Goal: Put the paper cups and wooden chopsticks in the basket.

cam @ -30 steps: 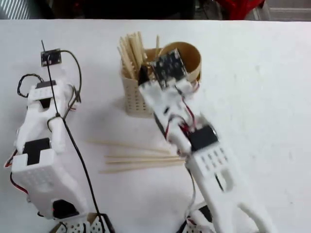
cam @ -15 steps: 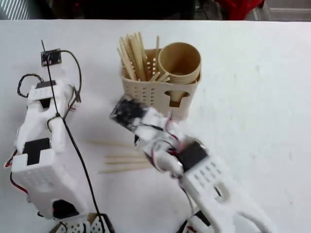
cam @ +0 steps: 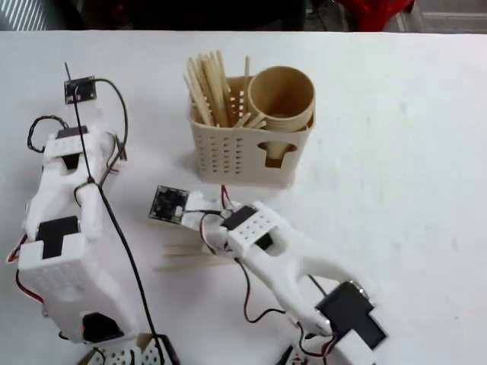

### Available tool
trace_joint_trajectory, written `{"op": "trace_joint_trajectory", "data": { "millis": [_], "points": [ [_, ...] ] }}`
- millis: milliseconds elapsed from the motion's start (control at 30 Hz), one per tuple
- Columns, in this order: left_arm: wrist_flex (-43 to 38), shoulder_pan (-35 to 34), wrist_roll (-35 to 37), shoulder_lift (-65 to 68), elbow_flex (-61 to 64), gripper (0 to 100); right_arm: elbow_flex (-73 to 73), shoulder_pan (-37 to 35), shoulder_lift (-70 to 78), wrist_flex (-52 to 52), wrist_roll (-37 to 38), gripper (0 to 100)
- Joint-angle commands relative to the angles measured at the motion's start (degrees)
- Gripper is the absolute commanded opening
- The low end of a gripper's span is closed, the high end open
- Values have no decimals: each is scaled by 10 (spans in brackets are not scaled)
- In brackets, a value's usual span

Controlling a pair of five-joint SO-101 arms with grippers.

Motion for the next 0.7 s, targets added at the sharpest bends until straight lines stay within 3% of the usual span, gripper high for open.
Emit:
{"op": "trace_joint_trajectory", "data": {
  "millis": [0, 67, 167, 400, 667],
  "points": [
    [-10, 9, -7, -3, -20, 128, -23, 0, 4, 0, 7, 115],
    [-10, 9, -7, -3, -20, 128, -24, 0, 5, 1, 7, 108],
    [-10, 9, -7, -3, -20, 128, -25, 0, 5, 11, 4, 5],
    [-10, 9, -7, -3, -20, 128, -28, 51, -23, 39, -45, 16],
    [-10, 9, -7, -3, -20, 128, -20, 88, -259, 90, -120, 16]
  ]
}}
